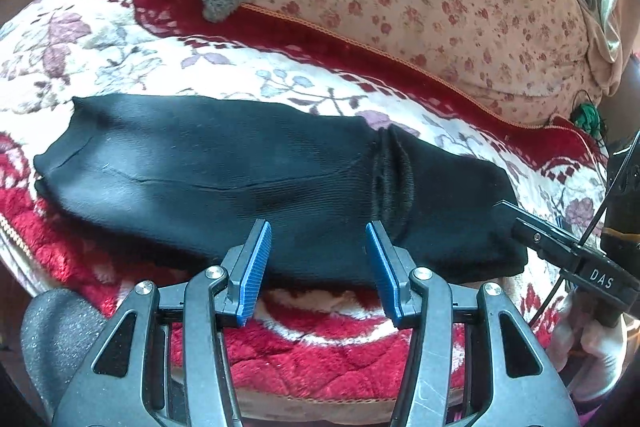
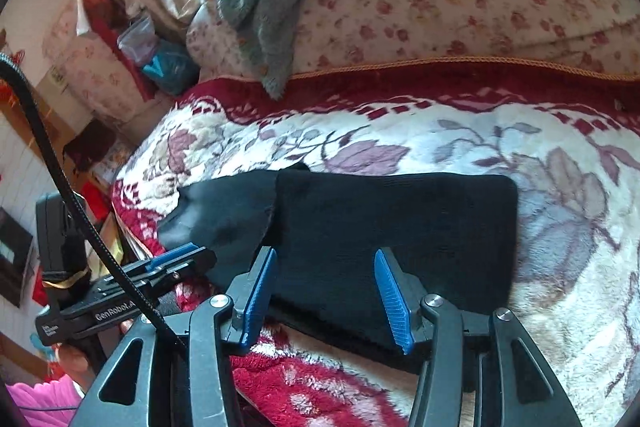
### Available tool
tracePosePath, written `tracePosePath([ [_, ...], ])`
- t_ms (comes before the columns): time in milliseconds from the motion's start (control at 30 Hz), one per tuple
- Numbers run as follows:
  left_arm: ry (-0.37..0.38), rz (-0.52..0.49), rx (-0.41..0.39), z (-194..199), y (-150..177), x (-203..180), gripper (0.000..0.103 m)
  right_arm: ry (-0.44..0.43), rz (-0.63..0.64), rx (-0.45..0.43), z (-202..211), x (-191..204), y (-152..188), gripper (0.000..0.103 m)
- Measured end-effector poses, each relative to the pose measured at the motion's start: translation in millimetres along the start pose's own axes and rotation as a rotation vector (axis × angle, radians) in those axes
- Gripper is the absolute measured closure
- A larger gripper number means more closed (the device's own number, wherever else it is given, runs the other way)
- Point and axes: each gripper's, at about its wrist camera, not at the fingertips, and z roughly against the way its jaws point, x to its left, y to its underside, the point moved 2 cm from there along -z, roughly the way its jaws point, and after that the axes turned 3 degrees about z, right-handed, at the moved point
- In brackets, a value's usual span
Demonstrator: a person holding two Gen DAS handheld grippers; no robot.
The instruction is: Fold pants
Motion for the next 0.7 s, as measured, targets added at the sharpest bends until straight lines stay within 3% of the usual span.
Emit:
tracePosePath([
  [433,0.001,0.078,-0.013,12,2,21,0.054,0.099,0.095,0.015,-12,26,-4,0.052],
  [700,-0.01,0.111,-0.049,26,-2,39,0.054,0.098,0.144,0.017,-19,43,-11,0.052],
])
